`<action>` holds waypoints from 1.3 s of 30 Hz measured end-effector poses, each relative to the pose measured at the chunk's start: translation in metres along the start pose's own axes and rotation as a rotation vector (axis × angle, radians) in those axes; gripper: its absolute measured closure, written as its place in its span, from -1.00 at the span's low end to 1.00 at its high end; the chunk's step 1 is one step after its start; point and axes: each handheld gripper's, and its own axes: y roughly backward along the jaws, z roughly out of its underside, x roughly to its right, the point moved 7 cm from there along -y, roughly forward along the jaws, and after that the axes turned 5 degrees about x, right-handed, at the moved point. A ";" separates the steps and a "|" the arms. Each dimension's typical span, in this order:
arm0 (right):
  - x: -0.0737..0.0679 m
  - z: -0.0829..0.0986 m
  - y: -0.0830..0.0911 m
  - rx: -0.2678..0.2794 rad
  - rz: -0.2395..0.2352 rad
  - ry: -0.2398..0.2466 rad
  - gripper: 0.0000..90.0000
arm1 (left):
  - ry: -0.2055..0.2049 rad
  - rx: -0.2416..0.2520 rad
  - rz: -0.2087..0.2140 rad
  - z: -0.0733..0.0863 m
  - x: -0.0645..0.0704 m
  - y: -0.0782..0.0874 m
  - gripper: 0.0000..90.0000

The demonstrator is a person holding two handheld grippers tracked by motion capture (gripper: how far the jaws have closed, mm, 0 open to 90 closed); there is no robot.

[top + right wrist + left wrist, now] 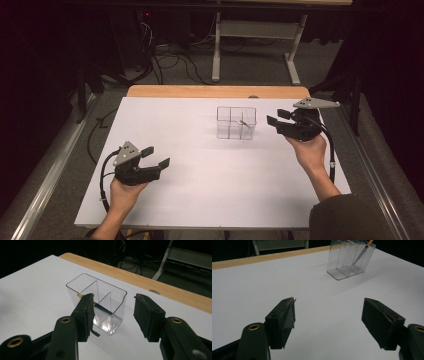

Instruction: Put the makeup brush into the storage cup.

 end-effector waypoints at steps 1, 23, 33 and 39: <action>0.000 0.001 0.001 0.001 0.000 -0.004 0.17 | 0.002 0.001 0.000 0.000 0.000 0.000 -0.39; 0.007 0.009 0.020 0.017 0.002 -0.010 0.16 | 0.002 -0.007 -0.001 0.001 0.000 0.000 -0.39; 0.009 0.013 0.028 0.027 0.000 -0.025 0.16 | 0.002 -0.004 -0.001 0.001 0.000 0.000 -0.39; 0.010 0.015 0.034 0.034 -0.004 -0.021 0.15 | 0.006 -0.004 0.000 0.001 0.000 -0.001 -0.39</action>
